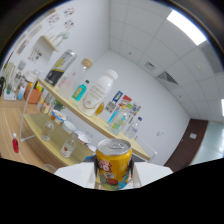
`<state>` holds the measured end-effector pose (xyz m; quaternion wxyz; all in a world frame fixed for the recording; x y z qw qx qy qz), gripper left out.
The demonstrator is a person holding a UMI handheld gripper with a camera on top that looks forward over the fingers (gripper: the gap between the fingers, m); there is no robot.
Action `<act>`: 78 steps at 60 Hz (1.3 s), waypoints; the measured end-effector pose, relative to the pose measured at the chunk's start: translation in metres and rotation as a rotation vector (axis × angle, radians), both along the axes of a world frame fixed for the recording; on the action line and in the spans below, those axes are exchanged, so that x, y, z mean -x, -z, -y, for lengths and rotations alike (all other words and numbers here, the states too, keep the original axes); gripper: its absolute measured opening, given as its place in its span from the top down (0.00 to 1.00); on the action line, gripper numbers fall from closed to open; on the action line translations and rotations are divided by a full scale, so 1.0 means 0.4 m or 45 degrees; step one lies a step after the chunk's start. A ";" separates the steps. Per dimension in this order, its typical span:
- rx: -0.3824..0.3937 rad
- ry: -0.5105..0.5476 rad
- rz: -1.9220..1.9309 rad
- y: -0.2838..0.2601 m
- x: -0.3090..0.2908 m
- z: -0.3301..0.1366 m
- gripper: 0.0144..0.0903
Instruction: Make me a cup of Vodka Sunrise.
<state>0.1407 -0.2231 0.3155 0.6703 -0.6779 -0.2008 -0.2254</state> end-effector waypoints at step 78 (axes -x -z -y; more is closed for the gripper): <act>0.537 0.196 -0.831 0.683 -0.334 0.030 0.48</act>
